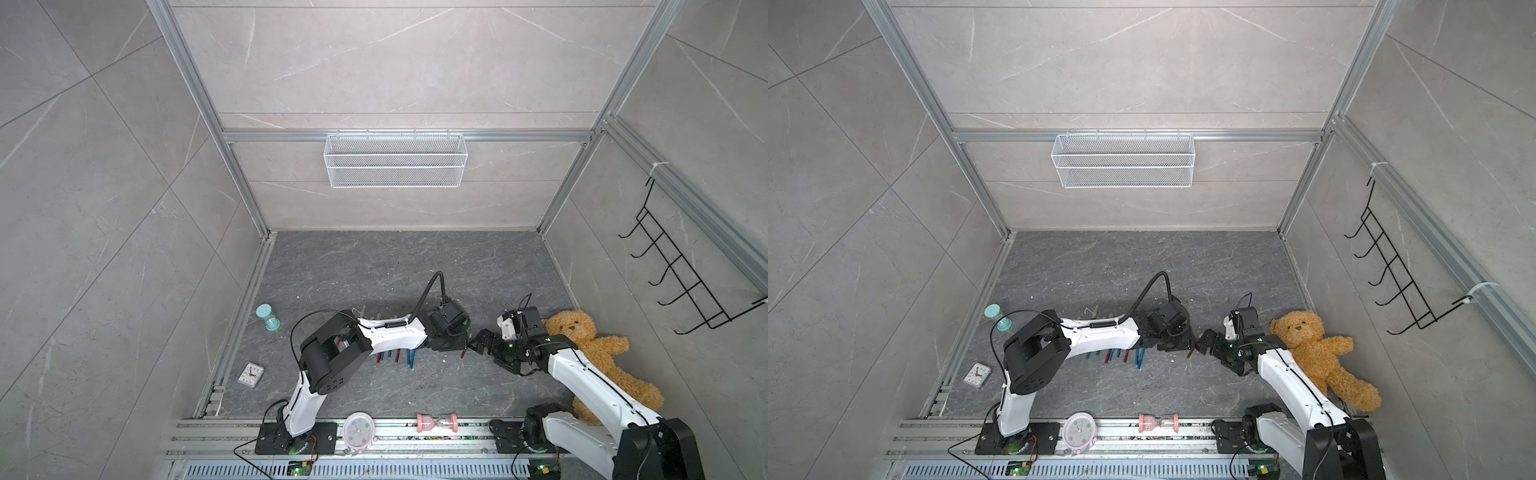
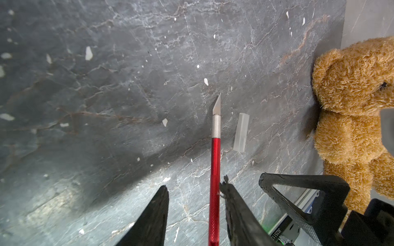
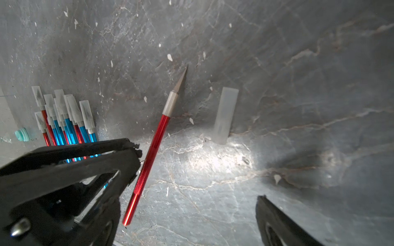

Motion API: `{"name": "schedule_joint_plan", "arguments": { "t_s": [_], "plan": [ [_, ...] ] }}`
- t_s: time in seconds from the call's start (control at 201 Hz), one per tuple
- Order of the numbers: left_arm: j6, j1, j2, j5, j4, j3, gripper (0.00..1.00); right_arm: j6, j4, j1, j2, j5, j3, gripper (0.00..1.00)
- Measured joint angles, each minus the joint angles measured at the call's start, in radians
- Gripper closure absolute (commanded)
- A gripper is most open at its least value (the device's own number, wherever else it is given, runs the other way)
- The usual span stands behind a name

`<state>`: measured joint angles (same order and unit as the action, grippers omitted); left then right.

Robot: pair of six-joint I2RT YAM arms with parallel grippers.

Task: Remove protective caps from carving knives
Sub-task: Place the carving knife at the center of the board.

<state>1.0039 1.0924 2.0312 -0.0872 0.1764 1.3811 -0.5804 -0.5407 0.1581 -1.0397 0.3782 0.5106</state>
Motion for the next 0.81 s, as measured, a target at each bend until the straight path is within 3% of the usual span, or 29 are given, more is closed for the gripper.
{"name": "schedule_joint_plan", "arguments": {
  "t_s": [0.413,0.806],
  "plan": [
    [0.079,0.0,-0.002,-0.019,-0.045,-0.05,0.56,-0.064,0.103,0.006,-0.017,0.027,-0.074,0.02],
    [0.014,-0.016,-0.135,0.044,0.074,-0.013,0.55,-0.053,0.064,0.01,-0.001,0.024,-0.006,0.02]
  ]
}}
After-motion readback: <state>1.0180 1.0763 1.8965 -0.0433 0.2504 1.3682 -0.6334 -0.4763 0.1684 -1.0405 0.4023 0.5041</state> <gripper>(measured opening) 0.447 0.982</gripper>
